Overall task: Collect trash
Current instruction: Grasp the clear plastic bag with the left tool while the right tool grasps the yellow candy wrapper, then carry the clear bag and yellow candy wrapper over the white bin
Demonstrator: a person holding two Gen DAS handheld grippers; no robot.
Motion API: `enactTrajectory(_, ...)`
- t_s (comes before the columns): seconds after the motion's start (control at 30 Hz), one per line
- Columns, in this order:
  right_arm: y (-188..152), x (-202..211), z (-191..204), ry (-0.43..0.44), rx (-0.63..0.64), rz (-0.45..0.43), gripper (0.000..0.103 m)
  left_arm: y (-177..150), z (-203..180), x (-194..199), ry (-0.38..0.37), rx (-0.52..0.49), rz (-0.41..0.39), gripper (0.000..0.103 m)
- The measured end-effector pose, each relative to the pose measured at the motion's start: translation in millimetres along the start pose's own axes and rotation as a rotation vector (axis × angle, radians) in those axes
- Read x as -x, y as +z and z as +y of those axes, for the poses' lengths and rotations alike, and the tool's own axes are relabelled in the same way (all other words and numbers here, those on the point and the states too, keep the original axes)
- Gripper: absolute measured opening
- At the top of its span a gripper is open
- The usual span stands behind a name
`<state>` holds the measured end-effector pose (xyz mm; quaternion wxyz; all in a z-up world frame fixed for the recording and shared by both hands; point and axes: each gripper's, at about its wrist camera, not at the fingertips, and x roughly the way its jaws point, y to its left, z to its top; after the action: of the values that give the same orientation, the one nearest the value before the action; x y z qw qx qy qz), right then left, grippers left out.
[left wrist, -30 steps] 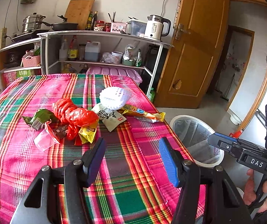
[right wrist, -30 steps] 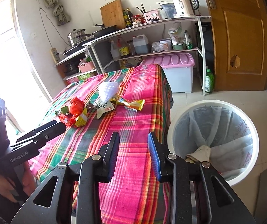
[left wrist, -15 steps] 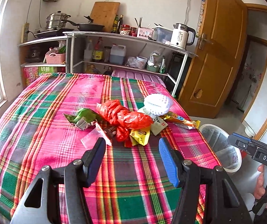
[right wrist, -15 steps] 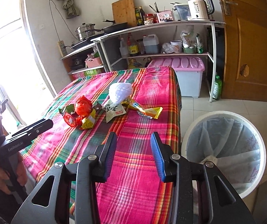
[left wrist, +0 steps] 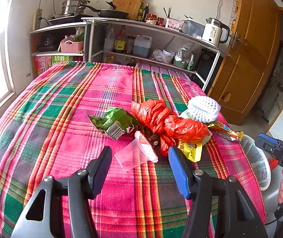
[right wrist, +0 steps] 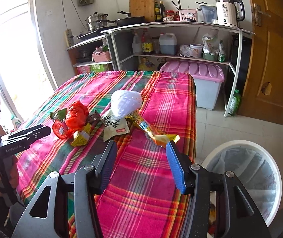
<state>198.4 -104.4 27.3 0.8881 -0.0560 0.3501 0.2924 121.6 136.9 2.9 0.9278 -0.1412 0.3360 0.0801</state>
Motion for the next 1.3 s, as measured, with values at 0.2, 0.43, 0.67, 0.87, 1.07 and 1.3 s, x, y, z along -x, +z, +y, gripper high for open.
enactTrajectory(0.2, 12, -30, -3, -0.030, 0.063, 0.042, 0.053, 2, 3, -15, 0.028, 0.046, 0.038, 0.061)
enactTrajectory(0.43, 17, -67, -8, -0.039, 0.137, 0.118, 0.053, 0, 8, -29, 0.047, 0.103, 0.086, 0.061)
enactTrajectory(0.67, 11, -87, -10, -0.019, 0.119, 0.202, 0.018, 0, 8, -36, 0.045, 0.134, 0.101, 0.056)
enactTrajectory(0.87, 4, -76, -7, -0.001, 0.088, 0.199, 0.007, -2, 7, -32, 0.046, 0.125, 0.090, 0.050)
enactTrajectory(1.07, -4, -54, 5, 0.016, 0.066, 0.174, 0.006, -8, 1, -19, 0.042, 0.098, 0.073, 0.050)
enactTrajectory(1.3, -21, -18, 10, 0.036, -0.010, 0.124, 0.006, -20, -16, 9, 0.003, 0.042, 0.028, 0.050)
